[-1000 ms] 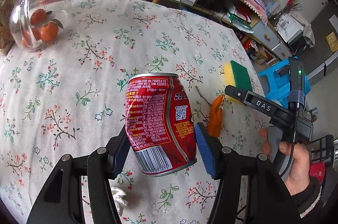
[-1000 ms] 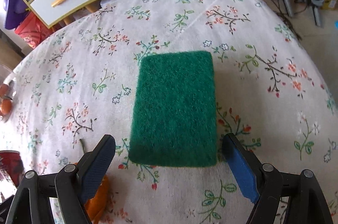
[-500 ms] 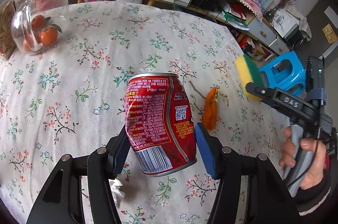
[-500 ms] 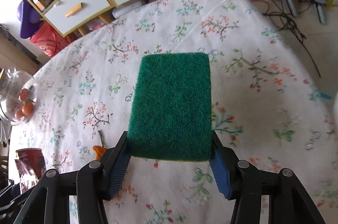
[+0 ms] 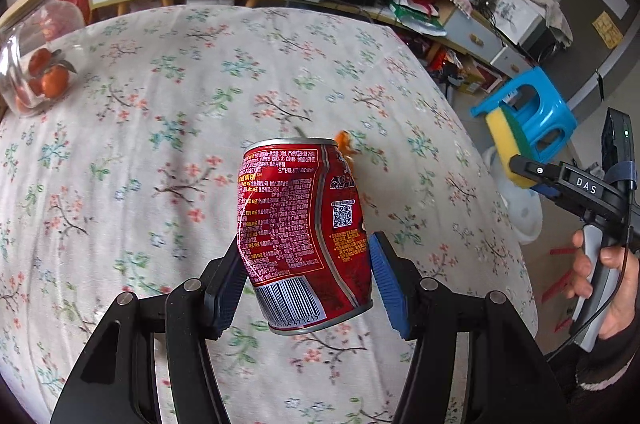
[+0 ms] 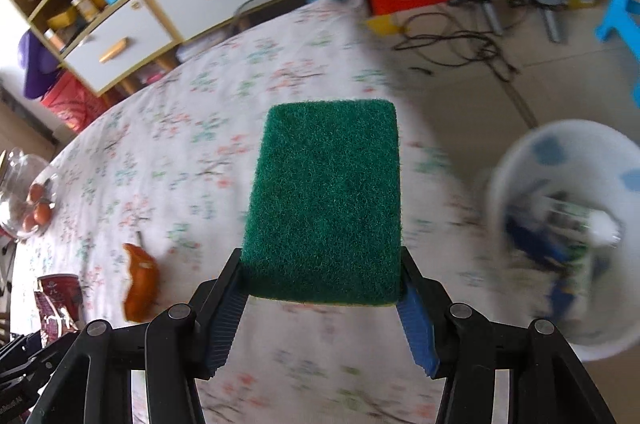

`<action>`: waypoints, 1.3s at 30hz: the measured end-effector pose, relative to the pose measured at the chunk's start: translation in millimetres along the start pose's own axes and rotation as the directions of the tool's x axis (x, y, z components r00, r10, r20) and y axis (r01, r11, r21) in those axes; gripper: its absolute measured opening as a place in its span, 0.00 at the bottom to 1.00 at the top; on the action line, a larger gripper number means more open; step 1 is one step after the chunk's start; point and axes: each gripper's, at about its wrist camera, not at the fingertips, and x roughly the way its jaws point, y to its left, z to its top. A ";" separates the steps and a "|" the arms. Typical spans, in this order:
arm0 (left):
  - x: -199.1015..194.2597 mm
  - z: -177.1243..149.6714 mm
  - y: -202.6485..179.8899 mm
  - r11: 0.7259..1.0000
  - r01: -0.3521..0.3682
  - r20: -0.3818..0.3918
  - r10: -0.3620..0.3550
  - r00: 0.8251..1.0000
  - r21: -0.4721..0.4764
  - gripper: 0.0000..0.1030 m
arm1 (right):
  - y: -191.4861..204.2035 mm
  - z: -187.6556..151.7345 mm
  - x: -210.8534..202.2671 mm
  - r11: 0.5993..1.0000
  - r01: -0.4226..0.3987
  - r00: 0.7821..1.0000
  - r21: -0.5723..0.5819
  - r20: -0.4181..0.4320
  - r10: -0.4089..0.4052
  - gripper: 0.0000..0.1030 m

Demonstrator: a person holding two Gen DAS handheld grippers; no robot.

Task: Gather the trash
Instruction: 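Drop the sponge and red can into the white bin with both grippers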

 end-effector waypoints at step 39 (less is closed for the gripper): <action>126.3 28.0 -282.7 0.909 0.209 -0.149 -0.165 0.975 0.361 0.61 | -220.4 -27.2 -97.4 0.947 0.185 0.981 0.262 0.008 -0.194 0.81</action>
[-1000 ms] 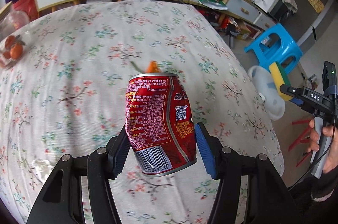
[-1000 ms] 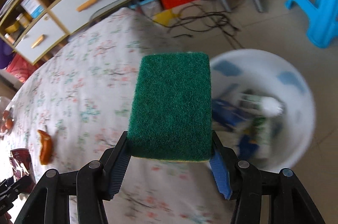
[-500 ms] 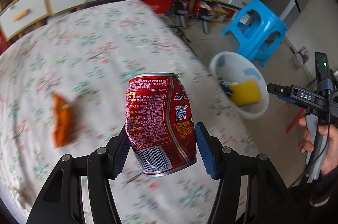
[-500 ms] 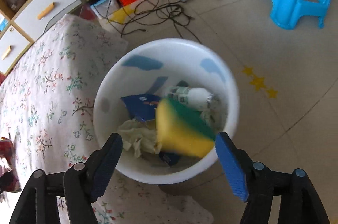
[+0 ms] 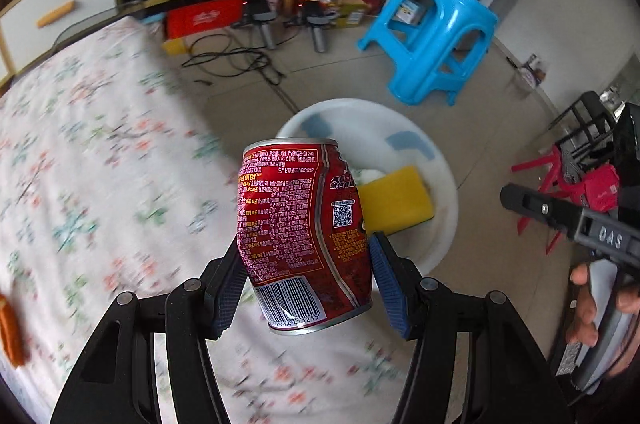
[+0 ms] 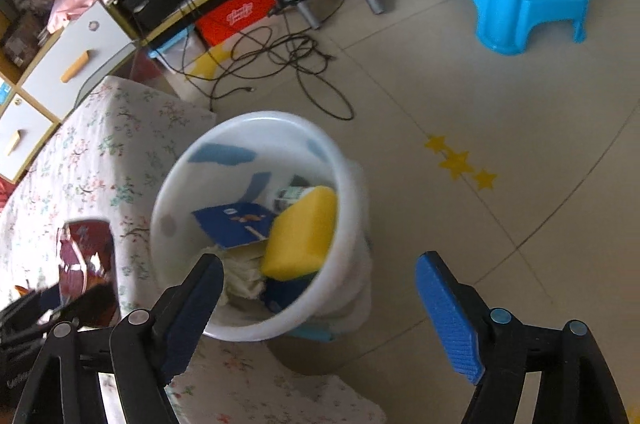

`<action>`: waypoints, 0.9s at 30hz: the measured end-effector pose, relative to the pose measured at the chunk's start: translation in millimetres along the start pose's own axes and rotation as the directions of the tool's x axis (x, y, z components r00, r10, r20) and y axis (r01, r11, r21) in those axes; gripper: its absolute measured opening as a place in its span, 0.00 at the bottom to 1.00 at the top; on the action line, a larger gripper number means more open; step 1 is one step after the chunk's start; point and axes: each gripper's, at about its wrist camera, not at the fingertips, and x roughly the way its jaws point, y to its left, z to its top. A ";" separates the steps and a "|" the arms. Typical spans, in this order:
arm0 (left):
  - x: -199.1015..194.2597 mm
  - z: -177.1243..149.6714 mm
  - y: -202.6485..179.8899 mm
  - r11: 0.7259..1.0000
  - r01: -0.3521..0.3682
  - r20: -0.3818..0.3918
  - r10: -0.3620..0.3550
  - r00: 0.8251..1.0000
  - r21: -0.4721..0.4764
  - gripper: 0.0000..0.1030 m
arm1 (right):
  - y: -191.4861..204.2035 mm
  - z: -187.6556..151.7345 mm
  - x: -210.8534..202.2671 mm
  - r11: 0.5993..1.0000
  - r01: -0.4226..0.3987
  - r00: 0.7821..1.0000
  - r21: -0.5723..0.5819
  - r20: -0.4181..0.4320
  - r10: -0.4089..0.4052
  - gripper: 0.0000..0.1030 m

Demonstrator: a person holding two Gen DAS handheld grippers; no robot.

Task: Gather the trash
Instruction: 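Drop the sponge and red can into the white bin with both grippers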

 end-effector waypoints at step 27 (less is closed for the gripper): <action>-58.1 -22.2 44.7 0.994 -0.095 0.078 0.099 0.992 -0.049 1.00 | 25.8 -1.5 -14.1 0.999 0.001 0.999 -0.046 0.041 0.000 0.81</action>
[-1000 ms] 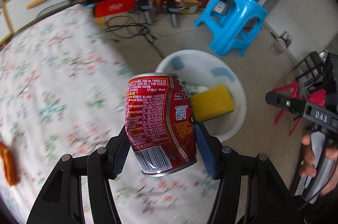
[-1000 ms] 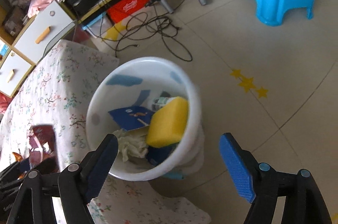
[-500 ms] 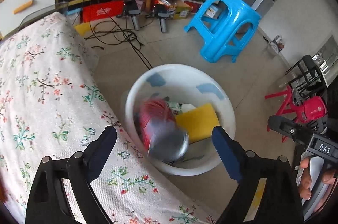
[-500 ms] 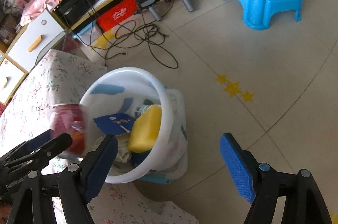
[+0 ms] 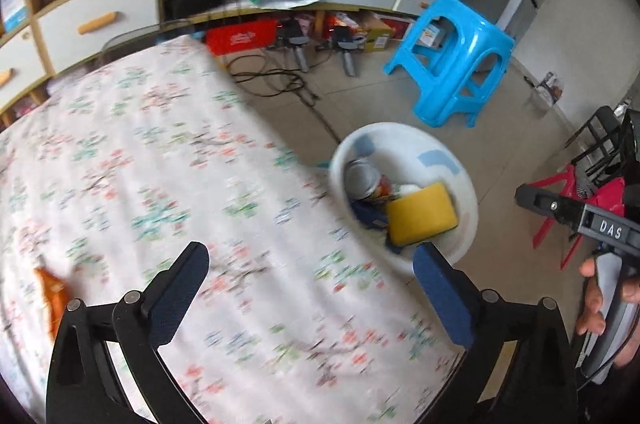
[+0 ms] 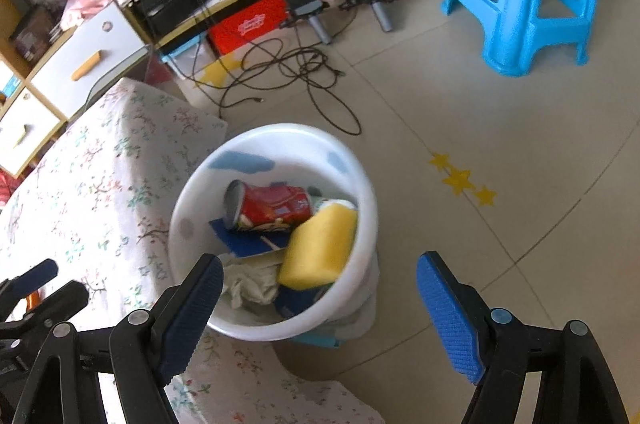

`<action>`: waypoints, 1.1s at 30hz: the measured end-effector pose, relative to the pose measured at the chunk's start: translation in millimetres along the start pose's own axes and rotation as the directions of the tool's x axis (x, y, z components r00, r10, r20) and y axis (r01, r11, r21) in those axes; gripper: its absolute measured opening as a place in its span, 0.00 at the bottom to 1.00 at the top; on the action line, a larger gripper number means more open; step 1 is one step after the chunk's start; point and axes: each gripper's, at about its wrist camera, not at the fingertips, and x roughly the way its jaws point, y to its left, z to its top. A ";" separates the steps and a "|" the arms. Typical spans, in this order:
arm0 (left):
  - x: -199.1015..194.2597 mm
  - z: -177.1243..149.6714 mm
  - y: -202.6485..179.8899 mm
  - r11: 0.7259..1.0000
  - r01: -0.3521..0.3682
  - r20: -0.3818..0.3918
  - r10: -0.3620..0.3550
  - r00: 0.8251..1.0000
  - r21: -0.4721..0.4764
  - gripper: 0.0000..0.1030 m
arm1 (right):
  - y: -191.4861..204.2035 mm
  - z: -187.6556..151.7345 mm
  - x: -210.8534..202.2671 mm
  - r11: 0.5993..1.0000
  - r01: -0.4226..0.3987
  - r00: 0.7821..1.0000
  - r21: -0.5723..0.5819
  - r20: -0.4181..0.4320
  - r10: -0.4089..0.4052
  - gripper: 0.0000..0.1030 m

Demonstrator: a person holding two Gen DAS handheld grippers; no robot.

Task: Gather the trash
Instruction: 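Drop the sponge and red can into the white bin with both grippers, then grasp the orange wrapper with the right gripper while the left gripper grasps a white tissue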

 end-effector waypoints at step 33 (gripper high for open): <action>-131.7 -152.1 229.2 0.904 -0.313 -0.026 0.319 0.947 -0.290 1.00 | 209.6 -80.4 43.7 0.896 -0.122 0.992 -0.426 -0.091 0.092 0.89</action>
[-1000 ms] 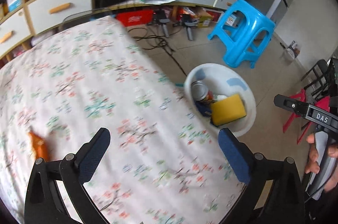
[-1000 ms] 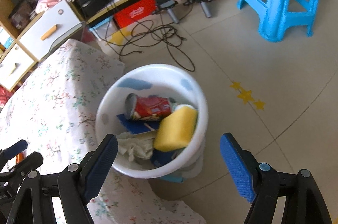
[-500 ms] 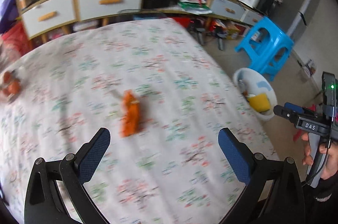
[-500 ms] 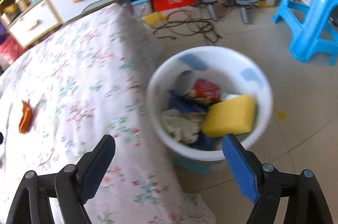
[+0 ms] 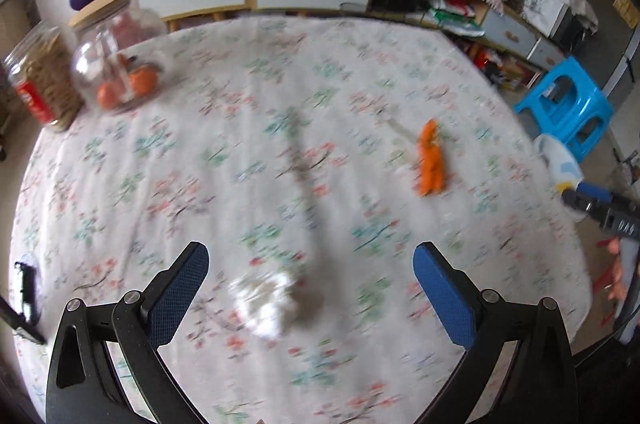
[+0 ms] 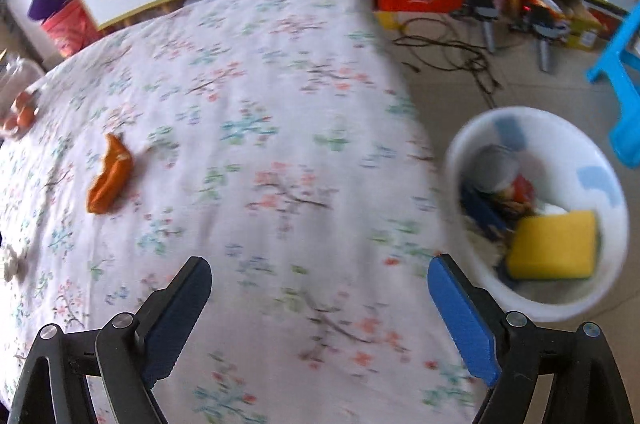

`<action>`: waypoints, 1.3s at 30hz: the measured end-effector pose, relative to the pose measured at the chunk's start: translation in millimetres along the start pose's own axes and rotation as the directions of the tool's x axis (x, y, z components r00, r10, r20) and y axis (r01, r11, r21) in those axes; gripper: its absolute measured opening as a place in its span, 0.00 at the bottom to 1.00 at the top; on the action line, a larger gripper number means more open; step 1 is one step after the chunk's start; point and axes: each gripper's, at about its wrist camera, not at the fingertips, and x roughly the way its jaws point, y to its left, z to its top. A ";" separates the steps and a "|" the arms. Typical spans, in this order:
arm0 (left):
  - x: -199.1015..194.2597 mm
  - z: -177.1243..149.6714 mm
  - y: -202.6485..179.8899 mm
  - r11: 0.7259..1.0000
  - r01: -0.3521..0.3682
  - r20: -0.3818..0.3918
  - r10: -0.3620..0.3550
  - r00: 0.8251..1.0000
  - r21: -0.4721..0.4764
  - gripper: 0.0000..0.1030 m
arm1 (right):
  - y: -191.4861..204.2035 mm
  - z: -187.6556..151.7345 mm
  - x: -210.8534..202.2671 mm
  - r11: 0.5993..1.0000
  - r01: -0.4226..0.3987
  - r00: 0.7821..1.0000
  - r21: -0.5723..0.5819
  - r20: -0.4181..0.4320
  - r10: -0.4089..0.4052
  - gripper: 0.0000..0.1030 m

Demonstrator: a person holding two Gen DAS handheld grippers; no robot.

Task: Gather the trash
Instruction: 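Grasp the orange wrapper with the right gripper while the left gripper grasps a white tissue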

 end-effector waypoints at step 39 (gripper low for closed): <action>7.6 -28.0 36.0 0.987 0.146 0.064 -0.141 0.988 -0.066 0.27 | 158.3 12.5 94.0 0.964 -0.061 0.997 -0.259 -0.067 0.045 0.89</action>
